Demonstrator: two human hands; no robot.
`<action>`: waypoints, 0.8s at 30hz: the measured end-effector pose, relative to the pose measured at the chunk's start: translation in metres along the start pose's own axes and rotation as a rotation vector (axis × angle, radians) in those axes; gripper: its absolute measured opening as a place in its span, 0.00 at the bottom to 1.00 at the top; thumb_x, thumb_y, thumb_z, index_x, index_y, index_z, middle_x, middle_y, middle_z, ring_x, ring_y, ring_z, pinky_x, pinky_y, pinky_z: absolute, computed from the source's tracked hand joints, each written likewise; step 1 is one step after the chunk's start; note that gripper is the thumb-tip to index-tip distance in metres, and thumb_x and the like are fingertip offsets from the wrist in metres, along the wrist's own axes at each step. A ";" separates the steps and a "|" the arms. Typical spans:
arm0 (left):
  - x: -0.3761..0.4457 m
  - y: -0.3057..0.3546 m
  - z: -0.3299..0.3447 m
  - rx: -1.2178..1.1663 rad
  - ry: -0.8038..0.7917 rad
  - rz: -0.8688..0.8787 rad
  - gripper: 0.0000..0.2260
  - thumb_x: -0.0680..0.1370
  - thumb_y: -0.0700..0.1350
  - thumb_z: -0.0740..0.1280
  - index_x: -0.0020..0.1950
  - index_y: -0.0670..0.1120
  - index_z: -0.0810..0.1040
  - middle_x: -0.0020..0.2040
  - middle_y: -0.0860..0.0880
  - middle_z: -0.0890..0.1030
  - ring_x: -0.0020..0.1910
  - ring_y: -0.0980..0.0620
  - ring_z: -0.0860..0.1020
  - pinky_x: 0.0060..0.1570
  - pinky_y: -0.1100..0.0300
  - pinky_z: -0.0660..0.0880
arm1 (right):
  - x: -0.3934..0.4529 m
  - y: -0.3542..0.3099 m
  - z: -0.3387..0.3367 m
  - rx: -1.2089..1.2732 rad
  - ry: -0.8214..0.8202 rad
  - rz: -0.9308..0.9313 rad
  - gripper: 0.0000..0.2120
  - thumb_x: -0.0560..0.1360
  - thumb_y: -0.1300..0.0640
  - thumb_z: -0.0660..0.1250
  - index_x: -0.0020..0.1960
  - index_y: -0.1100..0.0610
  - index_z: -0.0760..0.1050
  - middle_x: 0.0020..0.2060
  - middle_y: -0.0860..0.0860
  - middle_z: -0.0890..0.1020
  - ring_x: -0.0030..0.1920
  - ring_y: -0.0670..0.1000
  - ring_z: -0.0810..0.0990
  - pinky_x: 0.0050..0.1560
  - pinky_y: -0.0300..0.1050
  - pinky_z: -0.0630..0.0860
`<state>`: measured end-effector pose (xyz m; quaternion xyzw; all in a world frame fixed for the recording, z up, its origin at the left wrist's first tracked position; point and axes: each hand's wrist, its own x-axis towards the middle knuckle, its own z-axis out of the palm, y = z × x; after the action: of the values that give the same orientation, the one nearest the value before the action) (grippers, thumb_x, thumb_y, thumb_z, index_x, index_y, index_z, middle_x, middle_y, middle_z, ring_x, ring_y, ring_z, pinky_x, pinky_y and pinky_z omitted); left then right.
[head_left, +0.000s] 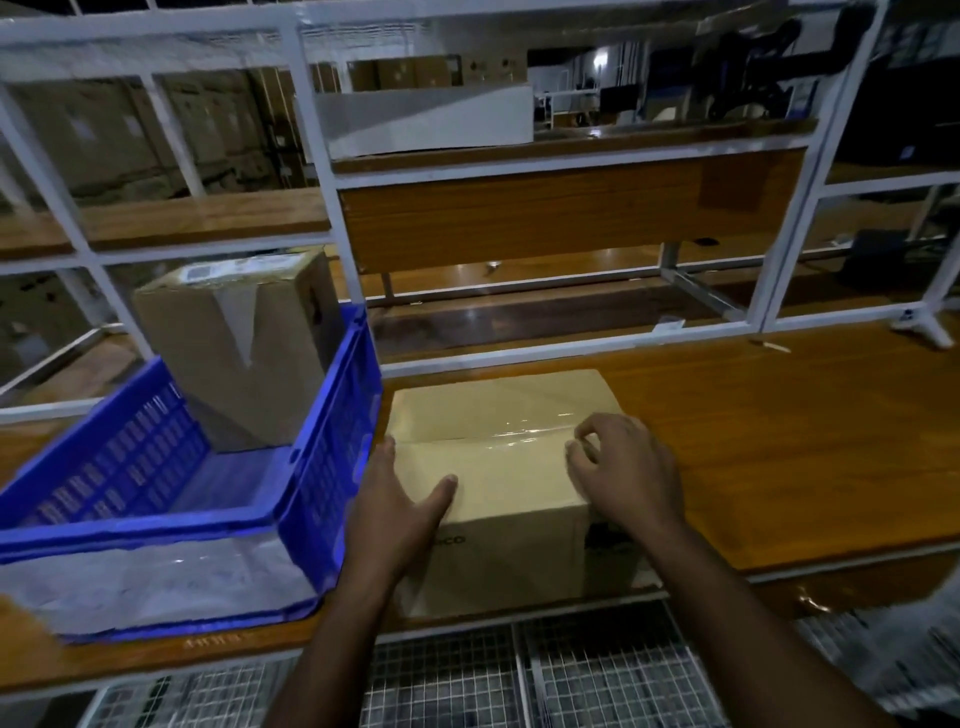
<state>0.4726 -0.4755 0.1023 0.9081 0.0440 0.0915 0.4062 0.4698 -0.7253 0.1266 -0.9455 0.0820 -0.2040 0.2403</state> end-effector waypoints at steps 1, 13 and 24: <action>0.001 0.003 0.002 0.044 0.010 0.013 0.43 0.74 0.64 0.72 0.82 0.50 0.57 0.81 0.48 0.60 0.79 0.47 0.61 0.74 0.46 0.64 | 0.006 0.000 0.001 -0.015 0.009 -0.009 0.08 0.77 0.48 0.68 0.55 0.47 0.79 0.52 0.44 0.81 0.53 0.46 0.76 0.58 0.48 0.73; 0.010 0.054 0.026 0.280 -0.012 0.456 0.10 0.77 0.56 0.70 0.55 0.53 0.83 0.46 0.61 0.73 0.48 0.60 0.72 0.46 0.63 0.70 | -0.001 -0.033 0.023 0.022 -0.038 -0.225 0.08 0.78 0.46 0.67 0.48 0.48 0.82 0.45 0.44 0.79 0.45 0.44 0.73 0.50 0.38 0.75; 0.032 0.058 0.019 0.309 -0.099 0.404 0.08 0.77 0.56 0.71 0.52 0.54 0.83 0.47 0.58 0.77 0.47 0.59 0.75 0.42 0.66 0.73 | 0.031 -0.046 0.030 -0.126 -0.106 -0.255 0.11 0.80 0.47 0.65 0.50 0.51 0.84 0.42 0.48 0.80 0.40 0.46 0.76 0.46 0.41 0.77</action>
<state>0.5085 -0.5230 0.1373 0.9532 -0.1449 0.1184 0.2376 0.5130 -0.6800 0.1359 -0.9709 -0.0390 -0.1769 0.1567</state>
